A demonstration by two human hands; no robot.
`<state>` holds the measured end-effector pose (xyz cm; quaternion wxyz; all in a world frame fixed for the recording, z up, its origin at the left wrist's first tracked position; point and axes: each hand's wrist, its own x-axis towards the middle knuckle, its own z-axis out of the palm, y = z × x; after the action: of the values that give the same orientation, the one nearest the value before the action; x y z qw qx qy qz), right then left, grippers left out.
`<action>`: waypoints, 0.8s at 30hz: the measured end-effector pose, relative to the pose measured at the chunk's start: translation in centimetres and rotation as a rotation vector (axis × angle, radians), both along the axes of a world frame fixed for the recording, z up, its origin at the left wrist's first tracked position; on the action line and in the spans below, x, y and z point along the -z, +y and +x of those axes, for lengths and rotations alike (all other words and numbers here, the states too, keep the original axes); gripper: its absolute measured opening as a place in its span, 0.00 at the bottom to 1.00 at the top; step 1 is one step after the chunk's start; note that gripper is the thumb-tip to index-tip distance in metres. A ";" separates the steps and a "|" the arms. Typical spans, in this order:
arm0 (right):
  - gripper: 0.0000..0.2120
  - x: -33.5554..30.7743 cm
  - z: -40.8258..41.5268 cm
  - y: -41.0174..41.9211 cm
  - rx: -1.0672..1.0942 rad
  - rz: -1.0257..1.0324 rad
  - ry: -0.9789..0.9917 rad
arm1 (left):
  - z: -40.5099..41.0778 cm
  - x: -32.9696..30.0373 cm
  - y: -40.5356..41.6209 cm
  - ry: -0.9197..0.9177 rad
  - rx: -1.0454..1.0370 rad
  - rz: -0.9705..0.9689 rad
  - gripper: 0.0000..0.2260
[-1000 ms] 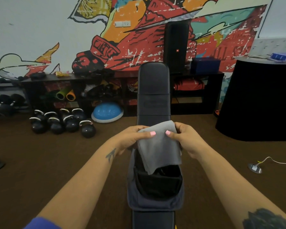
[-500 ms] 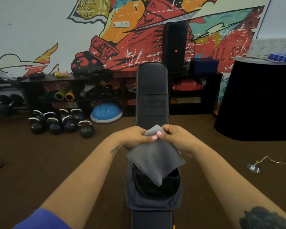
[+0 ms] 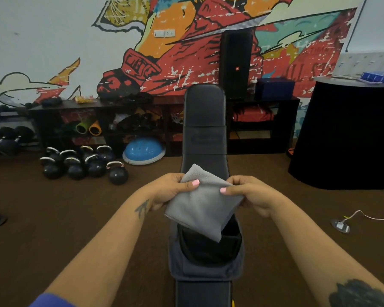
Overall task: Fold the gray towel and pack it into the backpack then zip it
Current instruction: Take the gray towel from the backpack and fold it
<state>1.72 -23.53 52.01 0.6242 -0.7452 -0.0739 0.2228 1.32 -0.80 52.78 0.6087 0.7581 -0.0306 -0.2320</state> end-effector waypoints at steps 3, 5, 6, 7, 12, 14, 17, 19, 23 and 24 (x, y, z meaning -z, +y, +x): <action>0.05 0.2 -0.1 -0.1 0.094 0.146 0.048 | -0.5 0.2 -0.2 0.001 -0.006 -0.065 0.17; 0.03 0.1 -0.4 0.1 0.130 0.209 0.054 | -0.8 0.5 -0.5 0.025 -0.038 -0.084 0.22; 0.03 0.0 -0.6 0.3 0.146 0.229 0.046 | -0.9 0.6 -0.7 0.031 -0.063 -0.100 0.23; 0.04 -0.1 -0.8 0.4 0.172 0.253 0.036 | -1.0 0.8 -1.0 0.027 -0.092 -0.116 0.22; 0.14 0.3 -1.2 0.2 0.282 0.335 0.055 | -1.1 1.3 -2.4 -0.067 -0.212 -0.186 0.15; 0.17 0.8 -1.5 0.2 0.188 0.273 0.132 | -1.2 1.3 -2.8 -0.102 -0.233 -0.212 0.11; 0.18 1.7 -1.7 0.4 0.187 0.259 0.211 | -1.3 1.4 -3.1 -0.135 -0.247 -0.199 0.11; 0.17 2.2 -1.8 0.4 0.262 0.305 0.225 | -1.4 1.6 -3.3 -0.145 -0.261 -0.174 0.12; 0.17 2.7 -2.0 1.3 0.414 0.215 0.048 | -1.8 2.1 -4.0 -0.182 -0.319 -0.141 0.11; 0.18 2.9 -2.0 1.7 0.468 0.118 -0.050 | -1.9 2.4 -4.3 -0.185 -0.351 -0.138 0.11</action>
<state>-0.28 -21.87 49.07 0.6993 -0.7094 0.0723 0.0489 -0.53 -5.07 50.38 0.6850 0.7262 0.0303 -0.0494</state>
